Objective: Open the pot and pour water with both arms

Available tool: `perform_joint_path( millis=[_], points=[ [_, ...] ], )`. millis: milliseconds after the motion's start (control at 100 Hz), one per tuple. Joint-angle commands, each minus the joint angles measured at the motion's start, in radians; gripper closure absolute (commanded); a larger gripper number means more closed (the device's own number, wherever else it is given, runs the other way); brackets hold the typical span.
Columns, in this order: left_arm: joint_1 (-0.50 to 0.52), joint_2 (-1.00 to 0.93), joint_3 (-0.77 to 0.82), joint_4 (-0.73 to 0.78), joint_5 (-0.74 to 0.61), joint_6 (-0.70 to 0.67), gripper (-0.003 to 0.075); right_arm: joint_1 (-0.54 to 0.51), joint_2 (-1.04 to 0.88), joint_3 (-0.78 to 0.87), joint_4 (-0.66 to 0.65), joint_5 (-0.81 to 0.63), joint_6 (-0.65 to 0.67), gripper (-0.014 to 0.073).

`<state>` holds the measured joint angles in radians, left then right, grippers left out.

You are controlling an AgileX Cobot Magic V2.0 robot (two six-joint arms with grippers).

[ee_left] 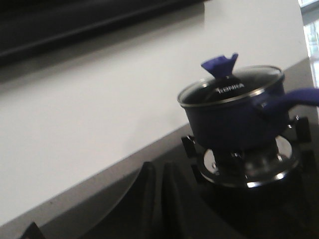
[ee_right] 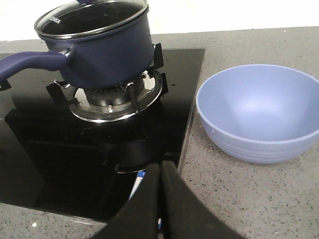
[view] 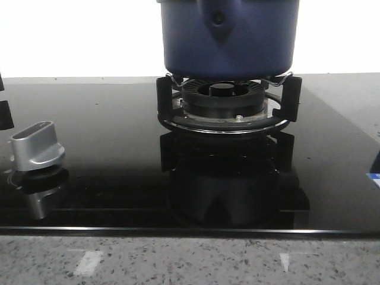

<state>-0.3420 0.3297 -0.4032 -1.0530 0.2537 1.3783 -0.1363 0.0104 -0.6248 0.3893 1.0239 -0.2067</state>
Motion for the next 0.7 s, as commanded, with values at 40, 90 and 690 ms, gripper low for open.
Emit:
perform_joint_path(
  millis=[40,90,690],
  points=[
    [-0.005,0.003,-0.02,0.509,0.057,-0.569,0.074,0.002,0.018,-0.018,0.02,-0.071,-0.011,0.0662],
    [-0.004,-0.008,0.003,0.619,0.045,-0.711,0.074,0.002,0.018,-0.018,0.02,-0.071,-0.011,0.0662],
    [0.158,-0.359,0.386,0.919,-0.122,-1.235,0.074,0.002,0.018,-0.018,0.02,-0.07,-0.011,0.0662]
  ],
)
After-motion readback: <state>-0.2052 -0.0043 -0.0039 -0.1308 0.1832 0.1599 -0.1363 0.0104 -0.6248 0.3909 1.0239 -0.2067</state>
